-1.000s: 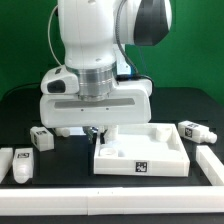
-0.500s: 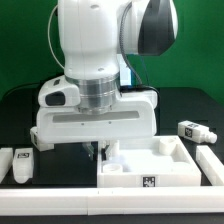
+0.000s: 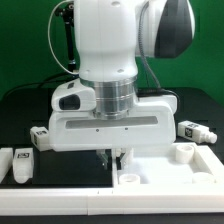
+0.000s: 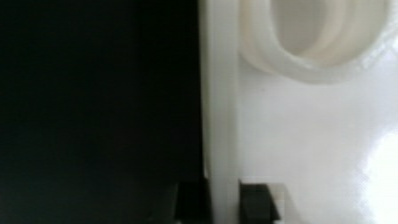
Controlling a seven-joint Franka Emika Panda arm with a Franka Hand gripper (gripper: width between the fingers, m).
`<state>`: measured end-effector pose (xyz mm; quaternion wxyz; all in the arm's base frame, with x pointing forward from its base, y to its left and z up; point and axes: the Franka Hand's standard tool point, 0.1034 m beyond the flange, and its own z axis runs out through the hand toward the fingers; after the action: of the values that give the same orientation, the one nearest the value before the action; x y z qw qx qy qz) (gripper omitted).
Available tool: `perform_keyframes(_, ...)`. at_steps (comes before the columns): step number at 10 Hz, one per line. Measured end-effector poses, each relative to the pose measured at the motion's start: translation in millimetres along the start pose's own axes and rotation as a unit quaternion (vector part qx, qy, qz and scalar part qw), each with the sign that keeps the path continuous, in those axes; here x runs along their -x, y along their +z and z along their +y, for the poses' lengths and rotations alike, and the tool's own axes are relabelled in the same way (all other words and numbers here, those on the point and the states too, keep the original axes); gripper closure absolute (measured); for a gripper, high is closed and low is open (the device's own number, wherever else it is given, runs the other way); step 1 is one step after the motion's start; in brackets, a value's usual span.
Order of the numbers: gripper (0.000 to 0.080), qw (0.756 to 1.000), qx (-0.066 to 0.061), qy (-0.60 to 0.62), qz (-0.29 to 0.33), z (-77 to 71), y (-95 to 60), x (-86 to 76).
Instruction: Assemble one leg
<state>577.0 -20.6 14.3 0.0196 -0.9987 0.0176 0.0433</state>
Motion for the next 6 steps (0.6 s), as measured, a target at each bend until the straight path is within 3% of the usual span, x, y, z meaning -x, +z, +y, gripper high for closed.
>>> perform_keyframes(2, 0.0745, 1.0, 0.014, -0.009, -0.002, -0.1, -0.1, 0.0)
perform_keyframes(5, 0.0745, 1.0, 0.015, -0.003, -0.001, 0.5, -0.3, 0.3)
perform_keyframes(6, 0.0665, 1.0, 0.015, -0.003, -0.001, 0.3, 0.0, 0.4)
